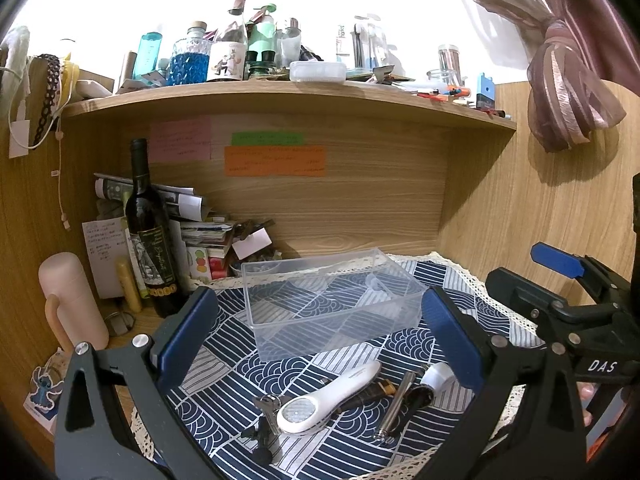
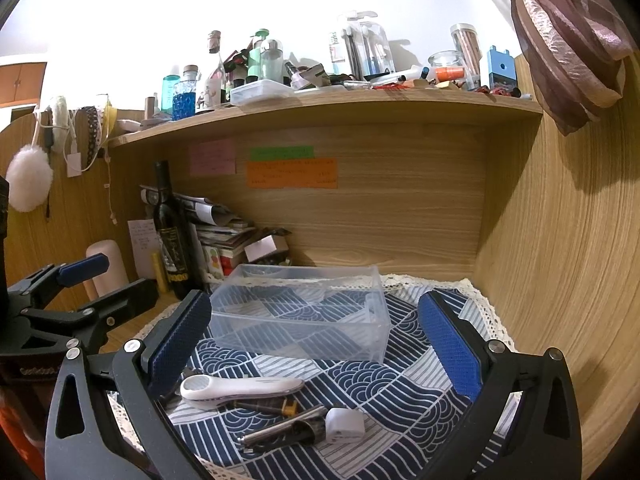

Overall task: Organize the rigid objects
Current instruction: 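Grasp the white plug adapter with the right gripper while the left tool moves over the box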

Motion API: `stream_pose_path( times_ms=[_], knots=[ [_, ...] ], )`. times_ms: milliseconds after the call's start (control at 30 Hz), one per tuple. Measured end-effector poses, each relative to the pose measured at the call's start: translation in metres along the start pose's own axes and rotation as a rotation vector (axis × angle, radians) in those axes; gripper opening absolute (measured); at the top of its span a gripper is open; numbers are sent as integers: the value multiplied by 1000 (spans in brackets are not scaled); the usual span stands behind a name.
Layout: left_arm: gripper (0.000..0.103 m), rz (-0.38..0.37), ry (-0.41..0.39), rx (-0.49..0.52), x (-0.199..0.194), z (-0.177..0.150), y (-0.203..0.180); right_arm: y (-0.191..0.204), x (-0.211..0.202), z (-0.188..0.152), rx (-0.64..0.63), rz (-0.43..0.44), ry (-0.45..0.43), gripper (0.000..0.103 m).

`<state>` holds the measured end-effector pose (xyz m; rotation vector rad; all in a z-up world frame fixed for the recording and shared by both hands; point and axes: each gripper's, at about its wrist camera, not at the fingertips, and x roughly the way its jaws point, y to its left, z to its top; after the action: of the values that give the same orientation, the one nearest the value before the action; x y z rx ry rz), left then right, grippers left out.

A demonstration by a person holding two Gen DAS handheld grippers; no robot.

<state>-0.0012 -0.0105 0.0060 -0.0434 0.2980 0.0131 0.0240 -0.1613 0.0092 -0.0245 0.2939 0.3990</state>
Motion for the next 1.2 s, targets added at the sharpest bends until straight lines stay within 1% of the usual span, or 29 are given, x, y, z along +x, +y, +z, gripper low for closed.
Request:
stream_pose_path(
  times_ms=[367, 433, 500, 533, 633, 700, 733, 800, 867, 900, 967, 1067, 1200],
  knots=[
    [103, -28, 18, -13, 2, -1, 6, -2, 2, -1, 8, 16, 9, 103],
    [103, -14, 22, -25, 3, -2, 11, -2, 5, -3, 11, 21, 19, 103],
    [96, 1, 36, -40, 6, -2, 19, -4, 8, -6, 11, 18, 33, 103],
    [88, 9, 49, -49, 8, -3, 24, -5, 10, -8, 13, 16, 41, 102],
    [81, 26, 98, -82, 17, -9, 41, -11, 16, -14, 21, 20, 83, 92],
    [76, 42, 136, -94, 24, -17, 51, -15, 23, -21, 34, 27, 125, 82],
    [73, 46, 156, -99, 27, -21, 54, -18, 27, -24, 40, 32, 145, 80],
    [69, 55, 204, -109, 36, -34, 62, -21, 35, -33, 53, 43, 194, 72],
    [60, 66, 258, -114, 44, -48, 68, -24, 40, -41, 58, 47, 234, 67],
    [58, 69, 287, -119, 48, -55, 70, -24, 44, -48, 59, 50, 260, 64],
    [53, 67, 341, -132, 54, -69, 75, -26, 49, -56, 62, 52, 299, 60],
    [51, 64, 399, -143, 58, -89, 78, -29, 56, -71, 75, 64, 360, 55],
    [51, 54, 451, -125, 58, -108, 70, -29, 62, -85, 74, 75, 415, 54]
  ],
)
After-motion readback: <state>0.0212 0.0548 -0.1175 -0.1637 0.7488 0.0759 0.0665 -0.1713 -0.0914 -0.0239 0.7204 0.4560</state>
